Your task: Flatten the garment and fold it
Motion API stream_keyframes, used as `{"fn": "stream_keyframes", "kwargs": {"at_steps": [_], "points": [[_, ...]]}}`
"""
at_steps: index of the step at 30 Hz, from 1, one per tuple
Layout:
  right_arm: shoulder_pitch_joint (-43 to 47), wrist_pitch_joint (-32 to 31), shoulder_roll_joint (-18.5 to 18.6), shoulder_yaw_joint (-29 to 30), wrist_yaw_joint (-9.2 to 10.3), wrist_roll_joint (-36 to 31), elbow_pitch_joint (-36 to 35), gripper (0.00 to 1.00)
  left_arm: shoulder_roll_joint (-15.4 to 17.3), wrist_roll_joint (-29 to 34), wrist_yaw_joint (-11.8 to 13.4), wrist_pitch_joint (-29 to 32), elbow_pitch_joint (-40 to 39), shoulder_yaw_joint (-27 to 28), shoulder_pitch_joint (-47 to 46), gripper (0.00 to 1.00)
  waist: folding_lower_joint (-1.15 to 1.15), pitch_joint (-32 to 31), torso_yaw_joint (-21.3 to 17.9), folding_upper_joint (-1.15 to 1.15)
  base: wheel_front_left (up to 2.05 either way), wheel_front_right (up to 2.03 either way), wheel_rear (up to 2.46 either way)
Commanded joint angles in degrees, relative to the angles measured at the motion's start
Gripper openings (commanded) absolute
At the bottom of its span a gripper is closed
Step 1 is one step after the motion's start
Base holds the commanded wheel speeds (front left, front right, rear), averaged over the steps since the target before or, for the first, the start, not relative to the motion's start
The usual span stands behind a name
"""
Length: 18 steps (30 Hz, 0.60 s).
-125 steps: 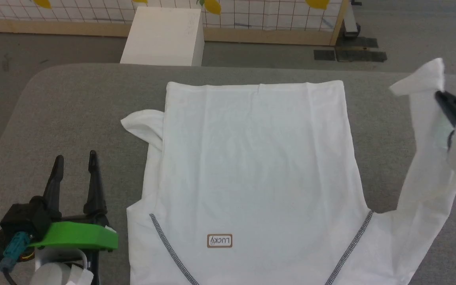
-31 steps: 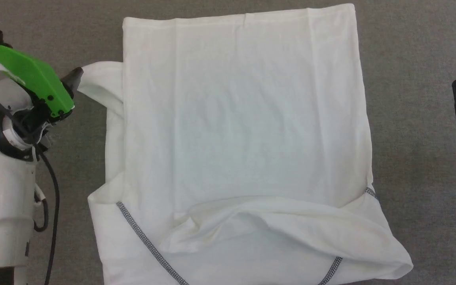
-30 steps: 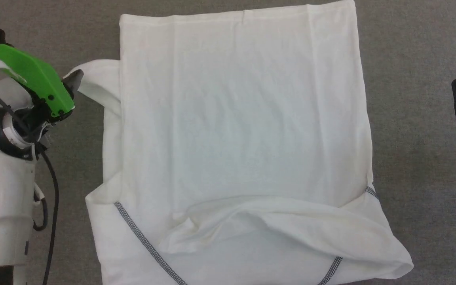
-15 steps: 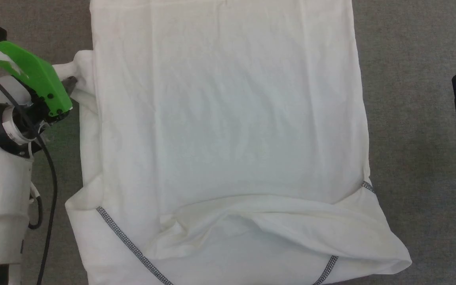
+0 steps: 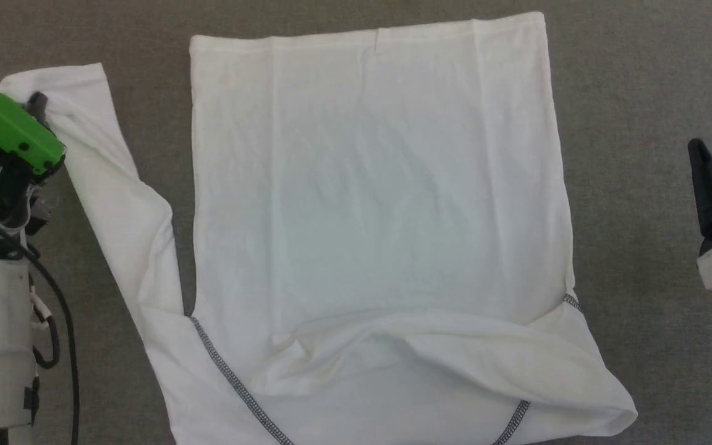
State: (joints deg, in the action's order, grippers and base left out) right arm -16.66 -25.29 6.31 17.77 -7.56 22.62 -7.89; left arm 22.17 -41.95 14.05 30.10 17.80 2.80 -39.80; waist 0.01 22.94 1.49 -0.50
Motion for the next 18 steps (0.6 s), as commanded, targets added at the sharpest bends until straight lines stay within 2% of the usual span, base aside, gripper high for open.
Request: {"fn": "stream_keyframes", "kwargs": {"at_steps": [1, 5, 8, 12, 18], "points": [[1.21, 0.44, -0.25, 0.03, 0.08, -0.49, 0.7, 1.0, 0.9, -0.12, -0.92, -0.77, -0.85, 0.07, 0.98, 0.0, -0.01, -4.71, 1.72, 0.49, 0.0, 0.0, 0.0], [2.85, 0.79, -0.79, 0.4, 0.08, -0.72, 2.2, 1.0, 0.93, 0.74, -2.34, -1.22, -5.49, -1.64, 2.63, 0.0, -0.01, -9.05, 2.46, 0.49, 0.0, 0.0, 0.0], [4.06, 0.81, -1.15, 0.96, 0.08, -0.9, 2.87, 1.0, -0.12, 0.51, -4.5, -0.82, -8.9, -3.98, 3.43, 0.0, -0.01, -11.54, 3.09, 0.49, 0.0, 0.0, 0.0], [5.51, 0.71, -1.59, 1.43, 0.08, -1.13, 3.54, 1.0, -2.94, 0.29, -7.39, 0.84, -12.61, -9.25, 4.36, 0.0, -0.01, -14.24, 3.63, 0.49, 0.0, 0.0, 0.0], [7.54, 0.79, -2.2, 1.48, 0.08, -1.2, 4.64, 1.0, -9.43, -1.36, -11.07, 2.33, -17.15, -17.24, 5.69, 0.0, -0.01, -17.31, 3.54, 0.49, 0.0, 0.0, 0.0]]}}
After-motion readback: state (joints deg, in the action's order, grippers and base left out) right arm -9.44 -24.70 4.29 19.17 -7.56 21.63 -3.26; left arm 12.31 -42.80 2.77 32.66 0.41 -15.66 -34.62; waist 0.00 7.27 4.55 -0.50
